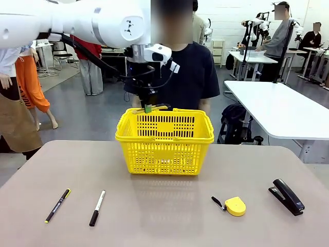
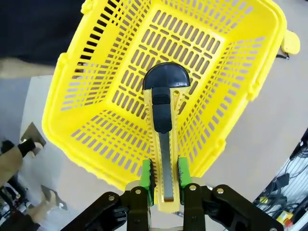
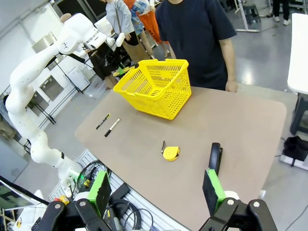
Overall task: Place the items the person wants into the basket.
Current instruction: Pick up the item the person points to and place it in the Market Basket.
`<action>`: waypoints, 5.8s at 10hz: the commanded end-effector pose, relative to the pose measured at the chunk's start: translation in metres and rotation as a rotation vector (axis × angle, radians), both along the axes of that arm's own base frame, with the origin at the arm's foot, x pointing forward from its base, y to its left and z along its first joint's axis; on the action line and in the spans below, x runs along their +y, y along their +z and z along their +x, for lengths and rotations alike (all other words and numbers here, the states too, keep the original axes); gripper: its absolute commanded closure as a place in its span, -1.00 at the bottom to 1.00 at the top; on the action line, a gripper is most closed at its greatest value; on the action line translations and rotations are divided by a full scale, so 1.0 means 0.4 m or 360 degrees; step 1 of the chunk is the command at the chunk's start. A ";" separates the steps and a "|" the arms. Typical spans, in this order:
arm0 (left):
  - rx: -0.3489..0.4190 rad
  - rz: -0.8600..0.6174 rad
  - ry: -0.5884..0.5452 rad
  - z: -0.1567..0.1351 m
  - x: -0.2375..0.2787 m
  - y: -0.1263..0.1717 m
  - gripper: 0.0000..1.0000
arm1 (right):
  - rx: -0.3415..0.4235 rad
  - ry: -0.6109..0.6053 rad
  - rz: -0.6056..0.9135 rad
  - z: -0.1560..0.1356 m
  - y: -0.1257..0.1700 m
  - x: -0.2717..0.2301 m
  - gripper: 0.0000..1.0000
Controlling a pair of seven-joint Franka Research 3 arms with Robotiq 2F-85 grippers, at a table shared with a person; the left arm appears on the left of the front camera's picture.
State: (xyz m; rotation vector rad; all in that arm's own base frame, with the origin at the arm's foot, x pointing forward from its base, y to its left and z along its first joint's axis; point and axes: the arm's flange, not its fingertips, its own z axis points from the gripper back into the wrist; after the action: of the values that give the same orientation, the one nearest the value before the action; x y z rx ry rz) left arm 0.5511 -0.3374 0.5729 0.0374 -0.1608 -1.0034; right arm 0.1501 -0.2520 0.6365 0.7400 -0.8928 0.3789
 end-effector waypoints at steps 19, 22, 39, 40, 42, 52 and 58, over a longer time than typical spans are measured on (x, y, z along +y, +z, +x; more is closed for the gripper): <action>0.0011 0.0140 0.0168 0.026 -0.124 -0.248 -1.00 | -0.0037 0.0019 0.0029 0.003 0.005 0.003 -1.00; 0.0057 0.0084 0.0246 -0.013 -0.068 -0.149 -1.00 | -0.0037 0.0019 0.0029 0.003 0.005 0.003 -1.00; -0.0133 -0.0327 0.0434 -0.611 0.811 0.039 -1.00 | -0.0037 0.0019 0.0029 0.003 0.005 0.003 -1.00; -0.0133 -0.0327 0.0434 -0.611 0.811 0.039 -1.00 | -0.0037 0.0019 0.0029 0.003 0.005 0.003 -1.00; -0.0225 -0.0589 0.0202 -0.620 0.870 0.067 -1.00 | -0.0037 0.0019 0.0029 0.003 0.005 0.003 -1.00; -0.0677 -0.1293 -0.0475 -0.652 1.457 0.180 -1.00 | -0.0037 0.0019 0.0029 0.003 0.005 0.003 -1.00; -0.0629 -0.1207 -0.0565 -0.695 1.431 0.135 -1.00 | -0.0037 0.0019 0.0029 0.003 0.005 0.003 -1.00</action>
State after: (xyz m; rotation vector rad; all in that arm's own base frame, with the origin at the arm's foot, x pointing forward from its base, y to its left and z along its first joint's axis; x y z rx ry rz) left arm 0.2776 0.2406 0.6285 -0.4988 -0.8991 -1.2465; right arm 0.1498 -0.2518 0.6377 0.7447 -0.8967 0.3727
